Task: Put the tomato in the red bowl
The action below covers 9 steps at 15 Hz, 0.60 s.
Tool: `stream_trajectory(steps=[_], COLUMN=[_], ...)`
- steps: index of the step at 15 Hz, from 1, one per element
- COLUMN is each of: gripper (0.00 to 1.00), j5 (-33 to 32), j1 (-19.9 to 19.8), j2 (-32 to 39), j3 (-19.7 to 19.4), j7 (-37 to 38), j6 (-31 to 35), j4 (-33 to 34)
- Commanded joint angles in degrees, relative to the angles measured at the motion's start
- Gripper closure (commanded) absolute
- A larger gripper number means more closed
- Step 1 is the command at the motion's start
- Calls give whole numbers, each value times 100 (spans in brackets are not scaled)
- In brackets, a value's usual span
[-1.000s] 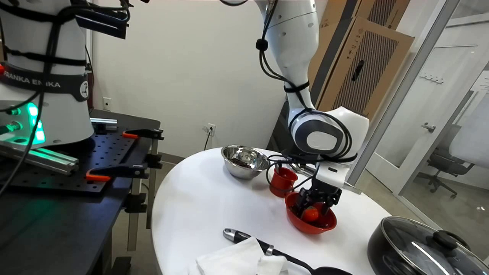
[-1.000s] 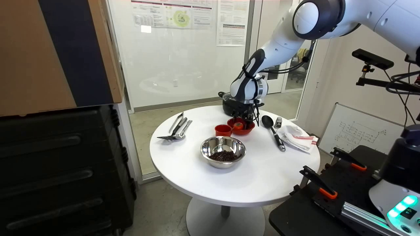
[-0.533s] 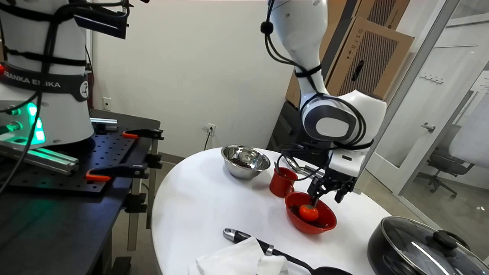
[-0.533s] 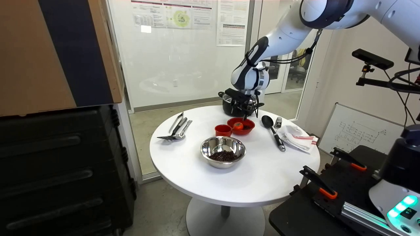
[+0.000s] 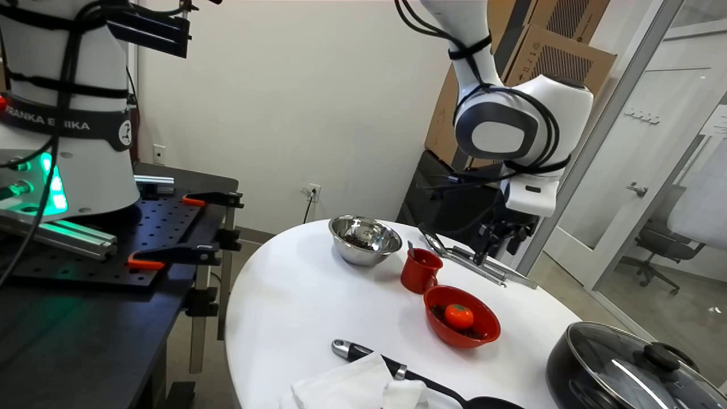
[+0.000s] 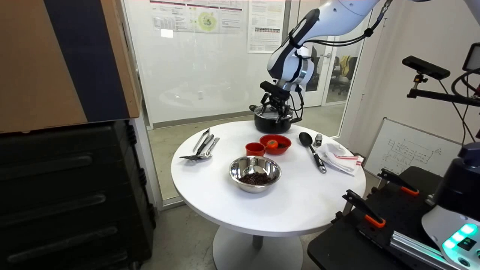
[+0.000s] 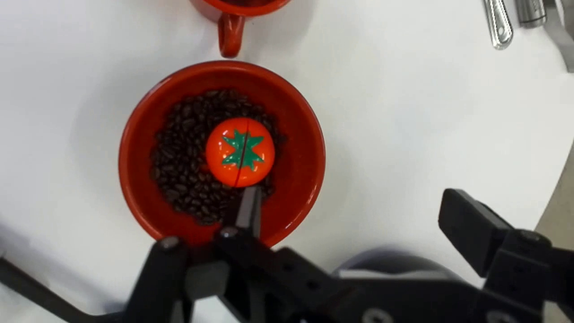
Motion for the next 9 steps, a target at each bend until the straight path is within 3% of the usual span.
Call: stream_trajectory(steps=[1, 2, 3, 9], gripper=[0, 0, 0, 0], j5=[144, 132, 192, 186], j1=[94, 112, 220, 266], j2=[-775, -906, -452, -752], j3=[-31, -18, -173, -181], j7=[-704, -913, -606, -852], j6=[-43, -36, -53, -52], j4=[-911, -1082, -516, -917])
